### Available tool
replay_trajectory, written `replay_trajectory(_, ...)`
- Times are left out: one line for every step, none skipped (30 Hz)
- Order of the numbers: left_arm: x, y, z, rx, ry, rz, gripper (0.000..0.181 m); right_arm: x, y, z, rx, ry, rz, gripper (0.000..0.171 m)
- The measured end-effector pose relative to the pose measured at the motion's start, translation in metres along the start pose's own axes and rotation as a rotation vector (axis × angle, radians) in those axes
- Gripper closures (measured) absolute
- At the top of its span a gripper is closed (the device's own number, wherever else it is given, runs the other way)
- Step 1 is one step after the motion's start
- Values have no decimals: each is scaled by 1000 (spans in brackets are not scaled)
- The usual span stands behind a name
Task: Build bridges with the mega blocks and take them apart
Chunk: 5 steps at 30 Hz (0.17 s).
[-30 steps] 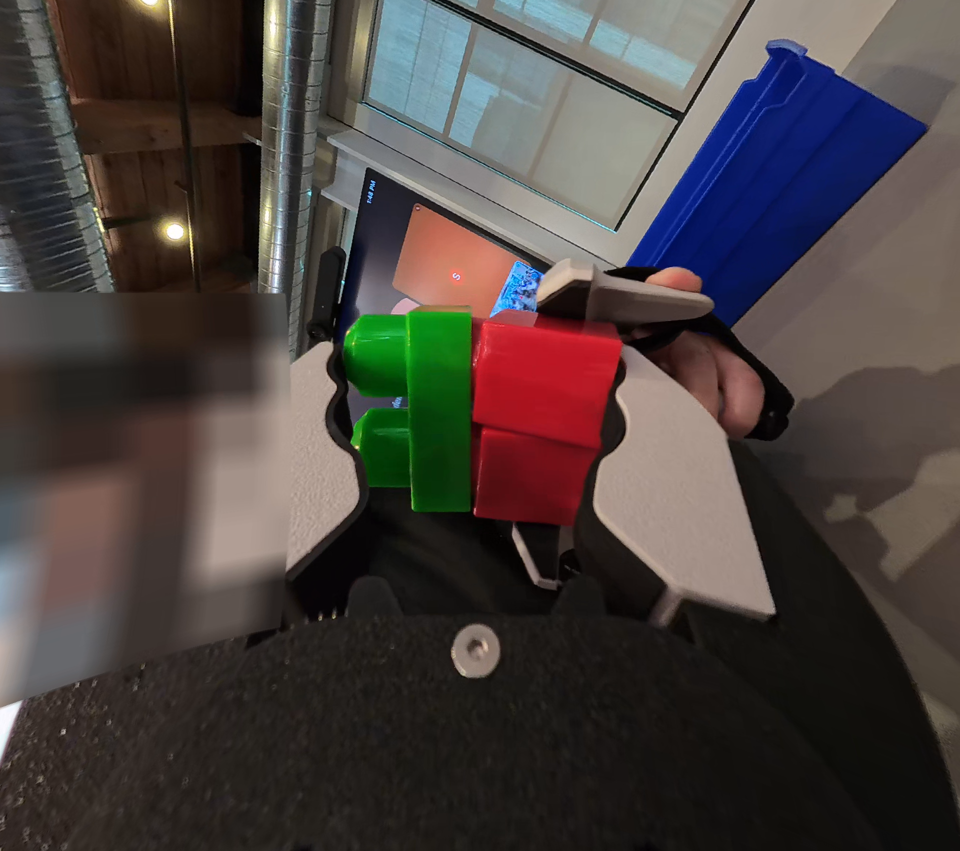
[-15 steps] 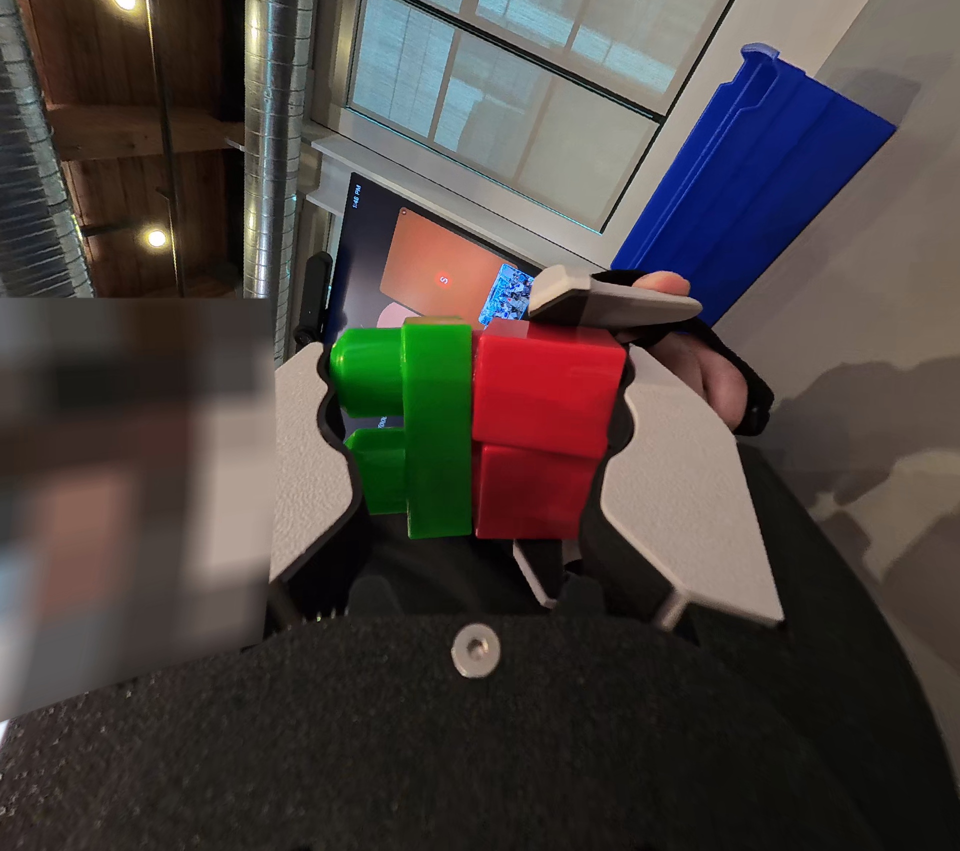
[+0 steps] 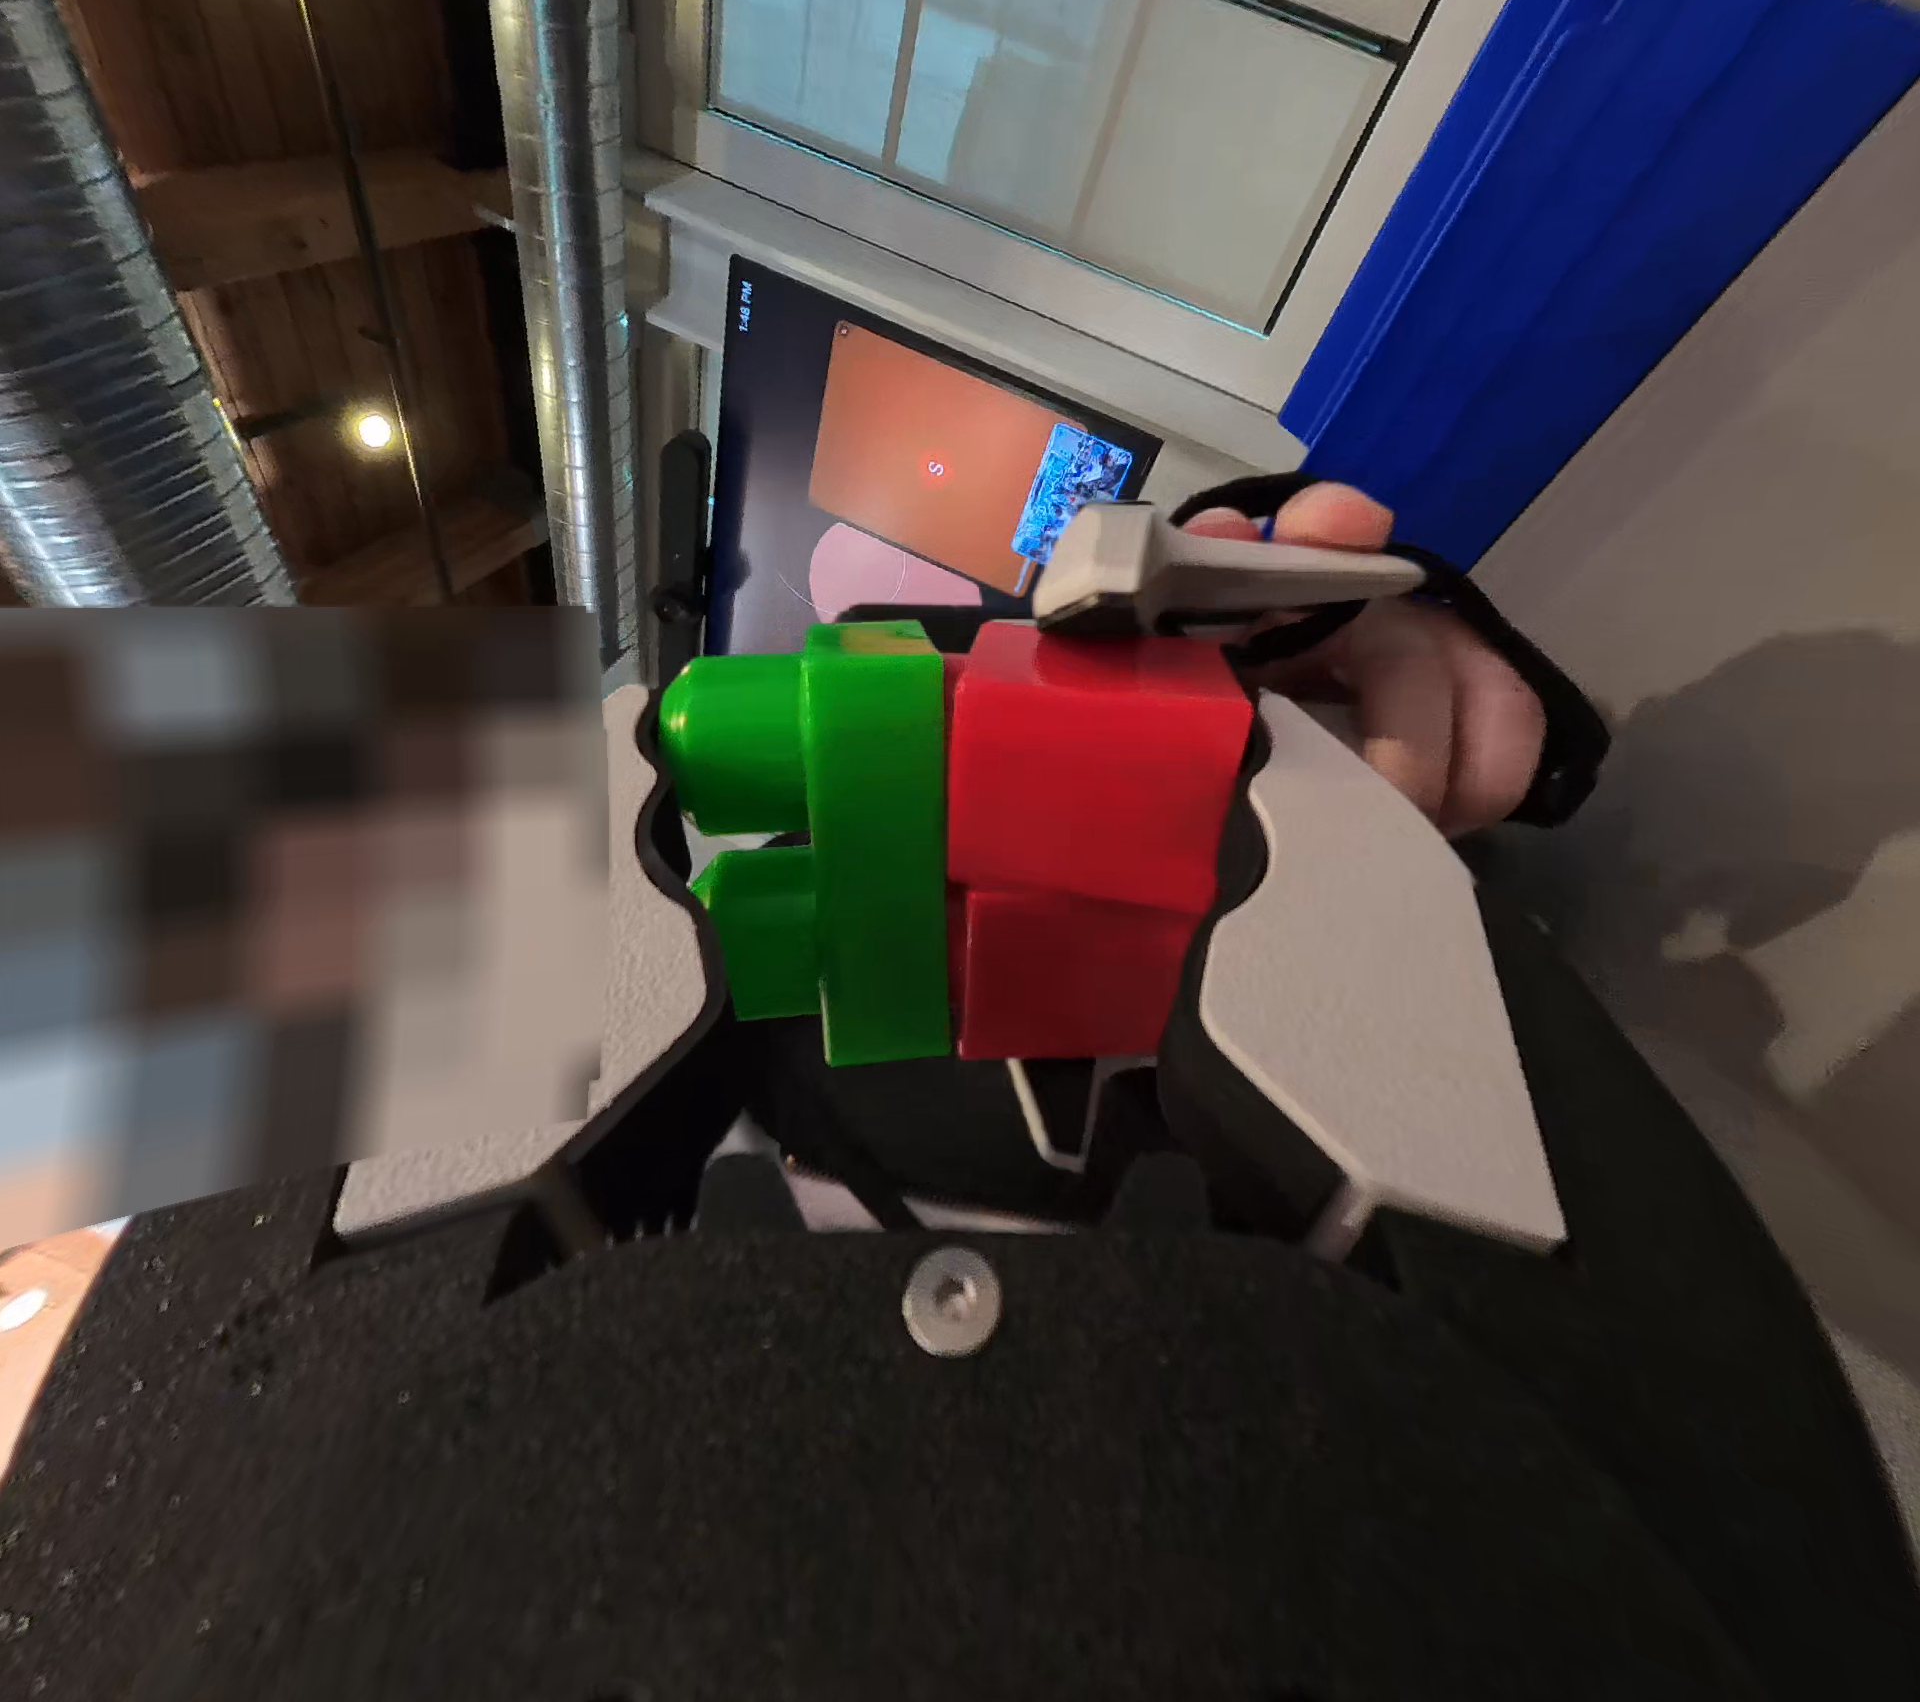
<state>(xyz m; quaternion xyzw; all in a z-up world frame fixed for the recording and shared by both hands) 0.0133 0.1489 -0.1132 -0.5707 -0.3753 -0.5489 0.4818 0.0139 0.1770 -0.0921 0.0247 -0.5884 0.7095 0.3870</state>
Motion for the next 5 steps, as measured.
replay_trajectory(1,1,0,-24,0,-20,101,-1,2,-3,2,-20,22,69)
replay_trajectory(2,2,-1,-41,-2,-45,101,-2,4,-6,3,-48,38,69)
replay_trajectory(3,2,-1,-58,0,-71,102,-3,6,-10,2,-58,49,71)
replay_trajectory(4,1,-2,-75,0,-89,103,-2,8,-13,0,-54,62,69)
replay_trajectory(5,3,-3,-107,-4,-104,105,-3,7,-14,7,-71,69,69)
Point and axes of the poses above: each gripper's, where its closed fingertips meet, z out along the fingers, x out of its top, y = z × x across the jaws, the point moved 4 cm from there along -z, back along the fingers, and after that the axes turned 12 degrees about -z, right-handed, at the moved point
